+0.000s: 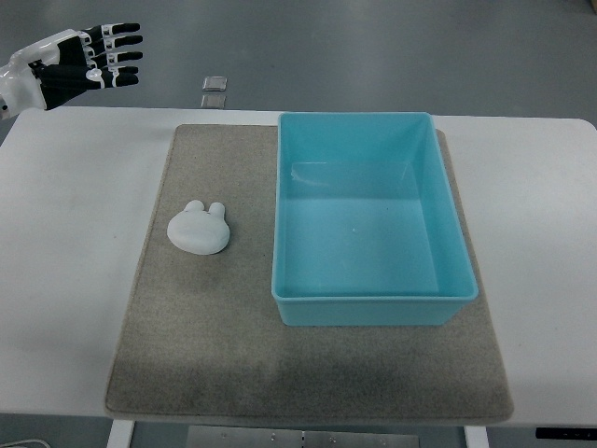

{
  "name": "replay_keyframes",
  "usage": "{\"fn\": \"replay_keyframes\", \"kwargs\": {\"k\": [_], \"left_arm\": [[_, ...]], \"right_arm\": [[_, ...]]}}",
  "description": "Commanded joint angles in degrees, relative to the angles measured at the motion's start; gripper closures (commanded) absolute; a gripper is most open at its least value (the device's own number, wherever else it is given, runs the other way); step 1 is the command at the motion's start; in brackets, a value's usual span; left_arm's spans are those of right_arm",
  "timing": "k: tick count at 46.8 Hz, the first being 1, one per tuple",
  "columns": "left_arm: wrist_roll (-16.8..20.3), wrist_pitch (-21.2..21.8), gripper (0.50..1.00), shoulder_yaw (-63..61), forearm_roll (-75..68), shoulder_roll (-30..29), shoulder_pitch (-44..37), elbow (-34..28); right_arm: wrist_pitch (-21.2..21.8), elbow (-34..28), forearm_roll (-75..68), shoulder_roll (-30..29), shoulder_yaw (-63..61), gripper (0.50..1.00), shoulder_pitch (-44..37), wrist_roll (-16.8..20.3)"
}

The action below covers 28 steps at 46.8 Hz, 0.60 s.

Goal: Place white toy into blue box with left hand
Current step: 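Move the open left hand toward the white bunny toy, then lower the left hand over the white bunny toy, fingers around it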

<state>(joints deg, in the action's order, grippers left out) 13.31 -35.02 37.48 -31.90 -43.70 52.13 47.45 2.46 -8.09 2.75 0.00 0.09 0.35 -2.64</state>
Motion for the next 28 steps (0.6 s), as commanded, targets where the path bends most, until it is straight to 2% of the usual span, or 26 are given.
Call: {"fn": "replay_keyframes", "kwargs": {"k": [1, 9, 19, 23, 28], "left_arm": [[2.4, 0.0, 0.521, 0.1, -5.6, -1.8, -0.5, 3.5], [2.8, 0.1, 0.525, -0.5, -16.1, -4.5, -2.7, 12.3], [2.9, 11.5, 0.525, -0.6, -29.9, -7.8, -7.1, 23.9], [2.9, 13.9, 0.527, -0.7, -34.3, -8.4, -8.7, 26.8], [2.9, 14.5, 0.529, -0.7, -39.5, -8.3, -10.6, 28.9]], "right_arm": [[0.0, 0.0, 0.1, 0.0, 0.0, 0.564, 0.0, 0.0], [0.0, 0.0, 0.1, 0.0, 0.0, 0.564, 0.0, 0.0], [0.0, 0.0, 0.0, 0.0, 0.0, 0.564, 0.0, 0.0], [0.0, 0.0, 0.0, 0.0, 0.0, 0.564, 0.0, 0.0], [0.0, 0.0, 0.0, 0.0, 0.0, 0.564, 0.0, 0.0]]}}
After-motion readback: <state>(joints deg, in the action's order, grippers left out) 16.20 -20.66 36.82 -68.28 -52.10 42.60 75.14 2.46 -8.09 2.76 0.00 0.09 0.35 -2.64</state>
